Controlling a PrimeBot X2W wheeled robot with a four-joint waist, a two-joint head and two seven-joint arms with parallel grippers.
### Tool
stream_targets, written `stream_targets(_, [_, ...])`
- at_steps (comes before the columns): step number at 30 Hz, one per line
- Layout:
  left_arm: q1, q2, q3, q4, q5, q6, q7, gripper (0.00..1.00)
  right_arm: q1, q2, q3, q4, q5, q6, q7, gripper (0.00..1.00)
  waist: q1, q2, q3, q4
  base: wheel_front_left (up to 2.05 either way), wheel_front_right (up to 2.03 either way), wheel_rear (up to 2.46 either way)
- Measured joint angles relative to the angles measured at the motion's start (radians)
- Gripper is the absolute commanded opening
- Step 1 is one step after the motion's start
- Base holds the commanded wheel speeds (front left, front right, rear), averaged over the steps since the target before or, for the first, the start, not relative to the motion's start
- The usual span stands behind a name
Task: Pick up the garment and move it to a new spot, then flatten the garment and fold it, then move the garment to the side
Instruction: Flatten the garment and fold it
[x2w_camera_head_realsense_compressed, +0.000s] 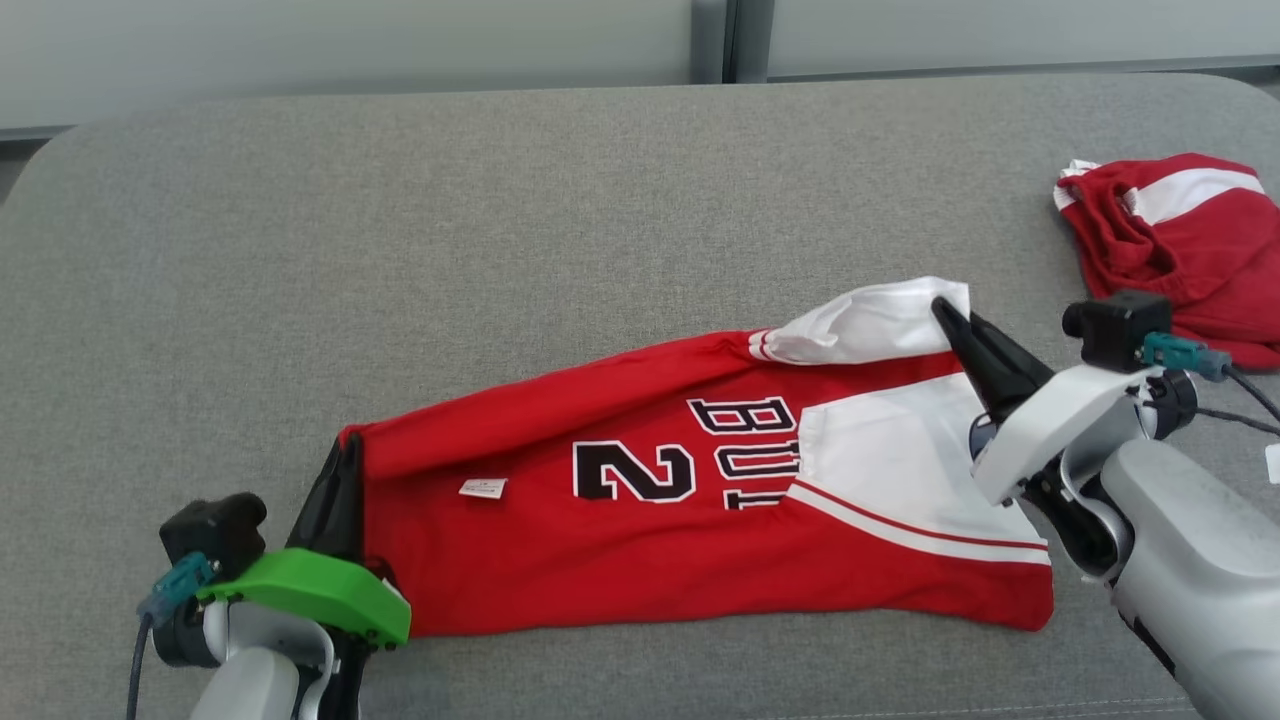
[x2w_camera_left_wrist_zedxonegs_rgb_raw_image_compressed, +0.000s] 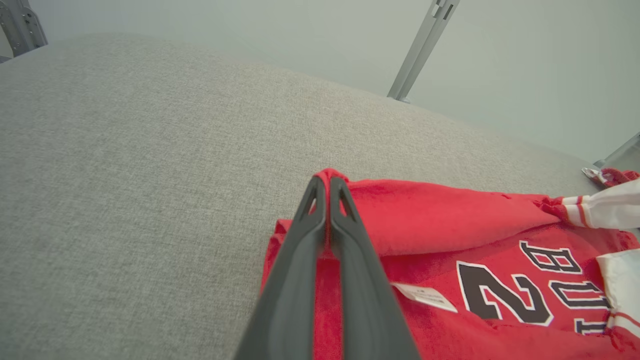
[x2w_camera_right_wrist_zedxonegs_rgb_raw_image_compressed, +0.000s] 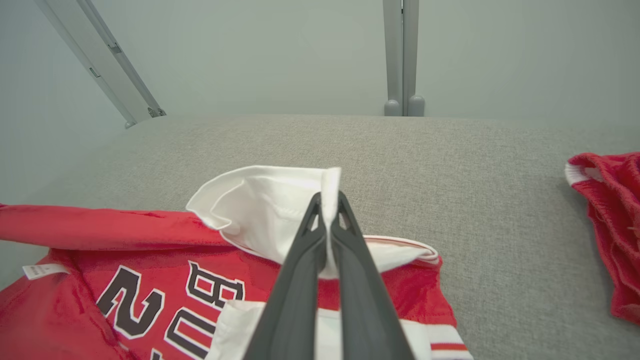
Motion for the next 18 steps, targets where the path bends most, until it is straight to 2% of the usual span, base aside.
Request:
stream_targets(8, [0.112,0.000,0.012,-0.012,-0.015,0.019,0.000,0.00,0.127,-0.017,0.014,-0.072,-0.004,0.000,0.000,0.00,0.0000,0.0000,-0.042,-0.025,0.00,0.00,0.00])
stream_targets(18, [0.161,0.008,0.022,0.004,-0.021,0.035,0.001,0.00,0.202,-0.047,0.017,-0.183,-0.071,0.000,0.000,0.00,0.0000,0.0000,-0.058,-0.055,0.00,0.00,0.00])
